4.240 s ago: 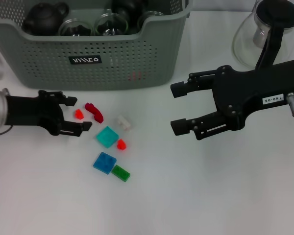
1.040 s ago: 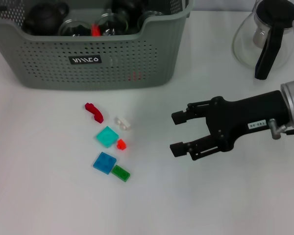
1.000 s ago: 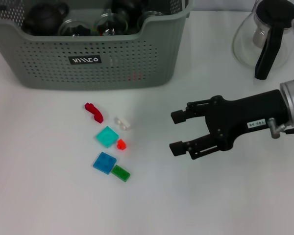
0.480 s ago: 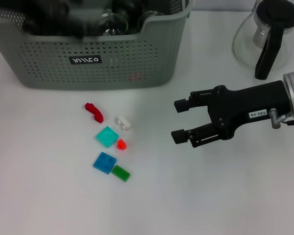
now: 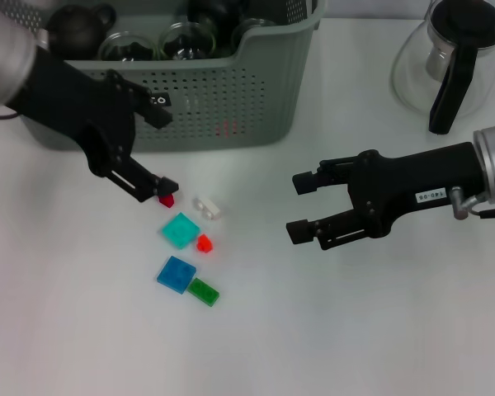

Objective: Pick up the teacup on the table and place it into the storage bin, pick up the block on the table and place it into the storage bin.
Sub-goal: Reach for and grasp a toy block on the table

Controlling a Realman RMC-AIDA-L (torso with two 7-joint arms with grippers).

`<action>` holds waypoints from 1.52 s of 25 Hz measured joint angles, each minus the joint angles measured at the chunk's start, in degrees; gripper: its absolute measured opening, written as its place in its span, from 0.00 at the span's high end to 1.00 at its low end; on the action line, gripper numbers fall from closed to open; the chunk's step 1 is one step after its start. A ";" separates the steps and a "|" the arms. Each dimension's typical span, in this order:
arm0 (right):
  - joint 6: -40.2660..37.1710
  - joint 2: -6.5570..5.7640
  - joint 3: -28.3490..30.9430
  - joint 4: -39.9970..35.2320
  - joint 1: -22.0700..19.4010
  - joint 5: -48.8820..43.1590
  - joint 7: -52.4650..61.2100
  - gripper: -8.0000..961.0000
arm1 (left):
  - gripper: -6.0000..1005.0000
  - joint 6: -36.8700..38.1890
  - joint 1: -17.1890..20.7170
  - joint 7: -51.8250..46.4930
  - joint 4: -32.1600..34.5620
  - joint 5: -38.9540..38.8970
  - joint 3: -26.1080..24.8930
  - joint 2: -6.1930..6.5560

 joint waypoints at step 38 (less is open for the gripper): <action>7.60 0.92 4.58 7.01 1.80 0.85 -0.10 0.08 | 0.06 -5.18 -3.80 12.41 -10.55 18.21 31.81 -5.56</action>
